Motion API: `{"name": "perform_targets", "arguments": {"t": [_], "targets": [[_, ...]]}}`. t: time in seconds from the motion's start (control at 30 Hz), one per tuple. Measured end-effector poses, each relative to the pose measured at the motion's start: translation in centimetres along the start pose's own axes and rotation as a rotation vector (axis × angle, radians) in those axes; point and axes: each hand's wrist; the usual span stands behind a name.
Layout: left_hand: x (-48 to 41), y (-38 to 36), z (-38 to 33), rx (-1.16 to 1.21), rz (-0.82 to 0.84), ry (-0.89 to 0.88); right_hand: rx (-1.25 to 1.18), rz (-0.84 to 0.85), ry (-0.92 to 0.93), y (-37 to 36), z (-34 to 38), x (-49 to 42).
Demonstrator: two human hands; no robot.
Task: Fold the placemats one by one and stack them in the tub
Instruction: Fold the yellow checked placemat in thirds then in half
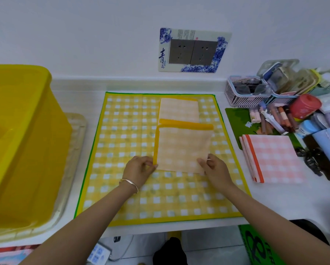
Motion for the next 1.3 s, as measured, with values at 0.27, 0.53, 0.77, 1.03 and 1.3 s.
{"name": "perform_targets", "arguments": {"t": [0.27,0.53,0.77,1.03,1.3], "targets": [[-1.6,-0.6,-1.5,-0.093,0.067,0.221,0.011,-0.181,-0.133,-1.0,-0.5,-0.7],[-0.6,-0.8,-2.6,-0.22,-0.06,0.063,0.071,-0.268,-0.041,-1.8,-0.1,-0.5],[3.0,-2.4,-0.3,-0.65,0.207,-0.72,0.217,-0.295,0.096,-1.7,0.2,0.5],[3.0,-2.4,0.0,-0.731,0.337,-0.614,0.675,0.069,0.644,-3.7,-1.3,3.8],[3.0,-2.1,-0.8,-0.735,0.359,-0.583,0.817,0.168,0.569,-3.5,-1.3,4.4]]}}
Point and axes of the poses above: each hand's wrist, its own x-axis away from the middle knuckle, its own y-axis out of the back of the hand, z = x × y, and after that the axes turned 5 degrees about -z, right-handed
